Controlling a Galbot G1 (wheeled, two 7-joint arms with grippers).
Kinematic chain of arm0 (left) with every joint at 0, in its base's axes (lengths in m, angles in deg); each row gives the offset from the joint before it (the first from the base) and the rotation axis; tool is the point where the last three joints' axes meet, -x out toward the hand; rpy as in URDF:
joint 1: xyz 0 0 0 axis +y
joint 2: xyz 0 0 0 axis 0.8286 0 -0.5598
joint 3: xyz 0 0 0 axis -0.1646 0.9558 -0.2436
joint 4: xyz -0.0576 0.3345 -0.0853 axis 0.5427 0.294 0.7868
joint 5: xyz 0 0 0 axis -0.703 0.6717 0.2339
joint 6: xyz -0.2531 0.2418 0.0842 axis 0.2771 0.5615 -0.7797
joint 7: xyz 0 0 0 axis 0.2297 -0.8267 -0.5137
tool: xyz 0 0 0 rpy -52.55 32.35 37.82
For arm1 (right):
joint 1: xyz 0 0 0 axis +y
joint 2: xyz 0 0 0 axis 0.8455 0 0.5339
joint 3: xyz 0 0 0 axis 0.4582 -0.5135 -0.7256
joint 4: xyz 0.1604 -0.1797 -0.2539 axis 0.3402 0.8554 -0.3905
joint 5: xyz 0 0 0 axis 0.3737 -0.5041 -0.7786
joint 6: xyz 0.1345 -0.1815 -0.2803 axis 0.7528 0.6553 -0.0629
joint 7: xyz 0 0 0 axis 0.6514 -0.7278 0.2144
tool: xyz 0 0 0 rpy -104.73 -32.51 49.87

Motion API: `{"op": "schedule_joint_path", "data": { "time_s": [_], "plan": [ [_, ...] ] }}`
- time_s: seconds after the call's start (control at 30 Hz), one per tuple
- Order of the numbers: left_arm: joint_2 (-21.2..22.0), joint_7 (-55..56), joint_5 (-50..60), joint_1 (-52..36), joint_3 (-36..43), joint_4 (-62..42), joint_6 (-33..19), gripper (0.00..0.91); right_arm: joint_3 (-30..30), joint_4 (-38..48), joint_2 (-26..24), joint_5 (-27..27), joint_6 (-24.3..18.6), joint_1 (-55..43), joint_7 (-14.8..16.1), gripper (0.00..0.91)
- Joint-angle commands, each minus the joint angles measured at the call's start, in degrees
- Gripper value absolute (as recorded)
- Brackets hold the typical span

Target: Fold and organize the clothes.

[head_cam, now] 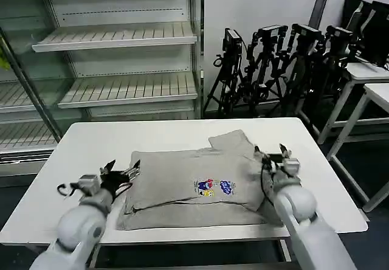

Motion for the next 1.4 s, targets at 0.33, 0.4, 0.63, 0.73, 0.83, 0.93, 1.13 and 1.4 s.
{"op": "schedule_joint_path", "data": {
  "time_s": [0.33,0.4,0.63,0.73,0.83,0.93,1.13,1.4],
  "plan": [
    [1.1,0.5,-0.2,-15.4,12.2,-19.9,0.3,0.907,-7.8,25.8,6.2,-1.1,5.7,-19.0,3.9,0.907],
    [1.2,0.4,-0.3,-15.6,12.3,-20.4,0.3,0.907,-8.5,26.7,6.4,-1.2,5.8,-19.3,4.5,0.907],
    [1.2,0.4,-0.5,-16.8,12.3,-22.6,0.2,0.907,-9.9,29.6,7.1,0.7,5.9,-19.7,5.9,0.907],
    [1.2,0.3,-0.7,-16.9,12.3,-23.1,0.2,0.675,-10.3,30.2,7.3,3.6,5.9,-19.7,6.3,0.232],
    [1.3,0.0,-0.9,-16.6,12.3,-22.9,0.2,0.030,-10.1,30.8,7.4,6.2,6.0,-19.7,6.3,0.000],
    [1.4,-0.1,-1.1,-16.3,12.3,-22.5,0.2,0.020,-10.0,30.9,7.4,8.5,6.0,-19.7,6.2,0.000],
    [1.1,-0.8,-1.8,-16.0,12.2,-22.3,0.1,0.020,-9.8,30.5,7.4,9.9,5.9,-19.6,6.5,0.000],
    [0.5,-1.8,-4.9,-16.0,11.0,-21.4,0.1,0.020,-8.8,26.0,7.0,10.3,0.7,-18.1,6.4,0.000]
  ]
}}
